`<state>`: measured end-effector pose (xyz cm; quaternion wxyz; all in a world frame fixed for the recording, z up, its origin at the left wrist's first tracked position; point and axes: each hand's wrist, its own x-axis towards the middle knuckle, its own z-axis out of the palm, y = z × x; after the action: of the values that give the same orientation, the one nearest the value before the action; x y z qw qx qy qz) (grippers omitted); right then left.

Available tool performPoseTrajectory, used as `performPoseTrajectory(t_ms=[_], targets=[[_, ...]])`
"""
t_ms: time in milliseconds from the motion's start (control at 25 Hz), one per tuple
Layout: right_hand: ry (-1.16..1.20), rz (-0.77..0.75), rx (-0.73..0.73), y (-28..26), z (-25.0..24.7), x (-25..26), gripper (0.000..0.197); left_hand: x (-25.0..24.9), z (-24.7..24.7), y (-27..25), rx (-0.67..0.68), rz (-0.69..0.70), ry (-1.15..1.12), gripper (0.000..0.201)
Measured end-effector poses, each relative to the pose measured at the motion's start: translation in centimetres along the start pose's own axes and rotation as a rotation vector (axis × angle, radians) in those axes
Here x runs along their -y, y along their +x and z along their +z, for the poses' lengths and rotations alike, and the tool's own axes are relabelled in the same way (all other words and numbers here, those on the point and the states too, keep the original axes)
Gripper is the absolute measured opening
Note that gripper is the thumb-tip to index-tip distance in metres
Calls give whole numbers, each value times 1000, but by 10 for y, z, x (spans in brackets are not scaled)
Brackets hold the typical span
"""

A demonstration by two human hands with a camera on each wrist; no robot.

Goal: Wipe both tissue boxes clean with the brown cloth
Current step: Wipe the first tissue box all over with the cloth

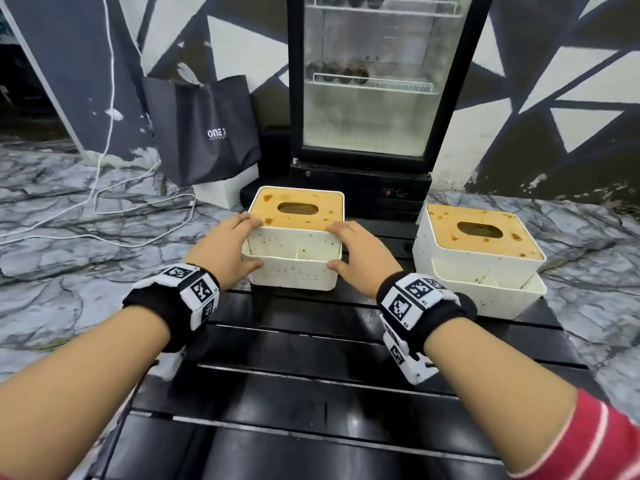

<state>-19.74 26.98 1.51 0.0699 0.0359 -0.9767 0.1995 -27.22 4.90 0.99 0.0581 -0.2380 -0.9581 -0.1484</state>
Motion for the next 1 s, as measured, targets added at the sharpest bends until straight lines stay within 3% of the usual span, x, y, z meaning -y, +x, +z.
performPoseTrajectory(t_ms=[280,1000], targets=[[5,21,48,-46,-9,14,59,-13,-1,-46,17,6,-76,71],[76,39,0,-270,-27,41,50,-99,-8,-242,35,111,-140,69]])
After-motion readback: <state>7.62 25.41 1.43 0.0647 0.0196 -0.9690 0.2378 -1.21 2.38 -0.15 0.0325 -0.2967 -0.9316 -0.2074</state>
